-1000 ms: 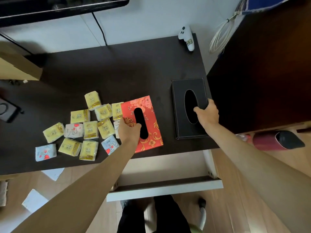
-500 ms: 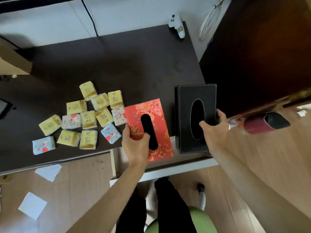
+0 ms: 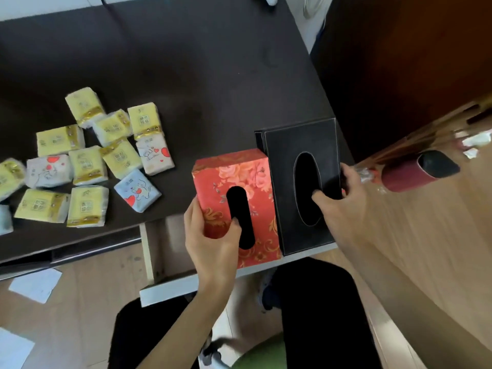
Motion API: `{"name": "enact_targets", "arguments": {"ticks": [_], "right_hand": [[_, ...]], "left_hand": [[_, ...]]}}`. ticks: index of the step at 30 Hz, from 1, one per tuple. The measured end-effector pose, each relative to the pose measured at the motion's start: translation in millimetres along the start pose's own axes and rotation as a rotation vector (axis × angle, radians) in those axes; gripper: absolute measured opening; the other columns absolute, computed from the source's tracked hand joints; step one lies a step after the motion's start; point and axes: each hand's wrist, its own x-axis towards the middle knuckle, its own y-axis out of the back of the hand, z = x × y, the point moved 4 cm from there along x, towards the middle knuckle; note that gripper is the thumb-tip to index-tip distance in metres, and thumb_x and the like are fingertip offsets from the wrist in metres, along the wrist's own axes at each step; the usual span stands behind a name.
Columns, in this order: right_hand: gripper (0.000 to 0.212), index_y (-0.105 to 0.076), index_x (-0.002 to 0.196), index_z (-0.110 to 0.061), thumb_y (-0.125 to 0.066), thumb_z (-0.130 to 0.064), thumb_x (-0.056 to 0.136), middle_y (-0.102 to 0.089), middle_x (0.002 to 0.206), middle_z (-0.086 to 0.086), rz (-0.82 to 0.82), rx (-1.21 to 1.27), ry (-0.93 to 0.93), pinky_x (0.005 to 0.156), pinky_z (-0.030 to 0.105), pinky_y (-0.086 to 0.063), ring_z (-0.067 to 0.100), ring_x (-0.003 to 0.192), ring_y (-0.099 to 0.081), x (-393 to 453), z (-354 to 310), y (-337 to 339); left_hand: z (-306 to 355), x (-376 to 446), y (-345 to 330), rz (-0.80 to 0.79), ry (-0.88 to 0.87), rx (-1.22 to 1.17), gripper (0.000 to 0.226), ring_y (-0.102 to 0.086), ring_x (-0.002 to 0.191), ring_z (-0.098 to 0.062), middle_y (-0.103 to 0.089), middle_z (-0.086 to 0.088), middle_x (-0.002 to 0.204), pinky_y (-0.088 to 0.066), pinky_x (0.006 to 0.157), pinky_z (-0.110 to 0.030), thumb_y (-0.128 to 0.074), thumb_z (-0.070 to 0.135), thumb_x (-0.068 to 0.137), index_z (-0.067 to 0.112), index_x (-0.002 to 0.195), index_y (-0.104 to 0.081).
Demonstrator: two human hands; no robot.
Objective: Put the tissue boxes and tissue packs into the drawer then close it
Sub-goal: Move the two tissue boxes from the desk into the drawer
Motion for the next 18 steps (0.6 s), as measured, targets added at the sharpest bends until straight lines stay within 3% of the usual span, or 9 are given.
{"name": "enact_targets", "arguments": {"ticks": [3, 5, 8, 11, 13, 15, 18], "right_hand": [[0.063, -0.053, 0.127, -0.04, -0.08, -0.024, 0.072, -0.07, 0.104, -0.032, -0.065, -0.1, 0.088, 0.075, 0.001, -0.048, -0.013, 0.098, -0.066, 2.3, -1.6, 3.5], [0.069, -0.047, 0.128, -0.049, -0.077, -0.039, 0.067, -0.07, 0.103, -0.028, -0.103, -0.204, 0.16, 0.078, 0.005, -0.049, -0.011, 0.099, -0.066, 2.1, -4.1, 5.7], [0.08, -0.042, 0.138, -0.041, -0.07, -0.049, 0.064, -0.066, 0.106, -0.025, -0.1, -0.343, 0.271, 0.092, 0.022, -0.049, 0.0, 0.104, -0.065, 0.9, 6.8, 8.7], [0.076, -0.043, 0.136, -0.044, -0.068, -0.053, 0.064, -0.064, 0.108, -0.026, -0.096, -0.383, 0.411, 0.092, 0.031, -0.049, 0.006, 0.105, -0.065, 1.1, 17.4, 15.8], [0.066, -0.049, 0.127, -0.052, -0.068, -0.056, 0.063, -0.064, 0.101, -0.034, -0.109, -0.386, 0.499, 0.084, 0.03, -0.049, -0.004, 0.097, -0.064, -6.6, 30.7, 23.4], [0.05, -0.053, 0.11, -0.058, -0.067, -0.06, 0.063, -0.063, 0.095, -0.037, -0.078, -0.405, 0.574, 0.078, 0.028, -0.046, -0.008, 0.091, -0.061, -18.9, 35.7, 31.6], [0.042, -0.051, 0.103, -0.052, -0.066, -0.057, 0.065, -0.061, 0.089, -0.029, -0.105, -0.483, 0.579, 0.079, 0.032, -0.048, 0.012, 0.09, -0.062, -39.0, 43.3, 35.1]], "left_hand": [[-14.3, -4.3, 0.7, -0.025, -0.042, 0.01, 0.073, -0.058, 0.115, -0.004, -0.055, 0.011, 0.128, -0.053, 0.092, -0.023, -0.078, 0.016, 0.074, 0.032, 0.138, -0.048], [-21.3, -5.1, 0.3, -0.105, -0.059, -0.013, 0.079, -0.059, 0.115, -0.003, -0.058, 0.013, 0.127, -0.054, 0.093, -0.027, -0.077, 0.012, 0.072, 0.034, 0.14, -0.043], [-33.2, -5.8, -0.7, -0.193, -0.176, -0.027, 0.076, -0.064, 0.092, 0.011, -0.064, 0.033, 0.102, -0.05, 0.074, -0.008, -0.073, -0.005, 0.072, 0.031, 0.13, -0.042], [-48.3, -3.1, -0.9, -0.257, -0.287, 0.032, 0.07, -0.063, 0.072, 0.014, -0.064, 0.039, 0.081, -0.046, 0.062, -0.003, -0.069, -0.008, 0.074, 0.034, 0.12, -0.038], [-60.4, -9.9, 5.1, -0.239, -0.337, 0.093, 0.062, -0.065, 0.075, 0.012, -0.066, 0.035, 0.084, -0.05, 0.063, -0.009, -0.071, 0.008, 0.07, 0.037, 0.114, -0.038], [-62.6, -21.5, 11.3, -0.19, -0.356, 0.153, 0.06, -0.069, 0.079, 0.0, -0.069, 0.022, 0.087, -0.056, 0.067, -0.025, -0.07, 0.027, 0.058, 0.04, 0.11, -0.042], [-67.5, -37.3, 10.3, -0.149, -0.324, 0.261, 0.067, -0.068, 0.087, -0.022, -0.068, 0.003, 0.091, -0.055, 0.081, -0.047, -0.069, 0.03, 0.056, 0.026, 0.118, -0.045]]}}
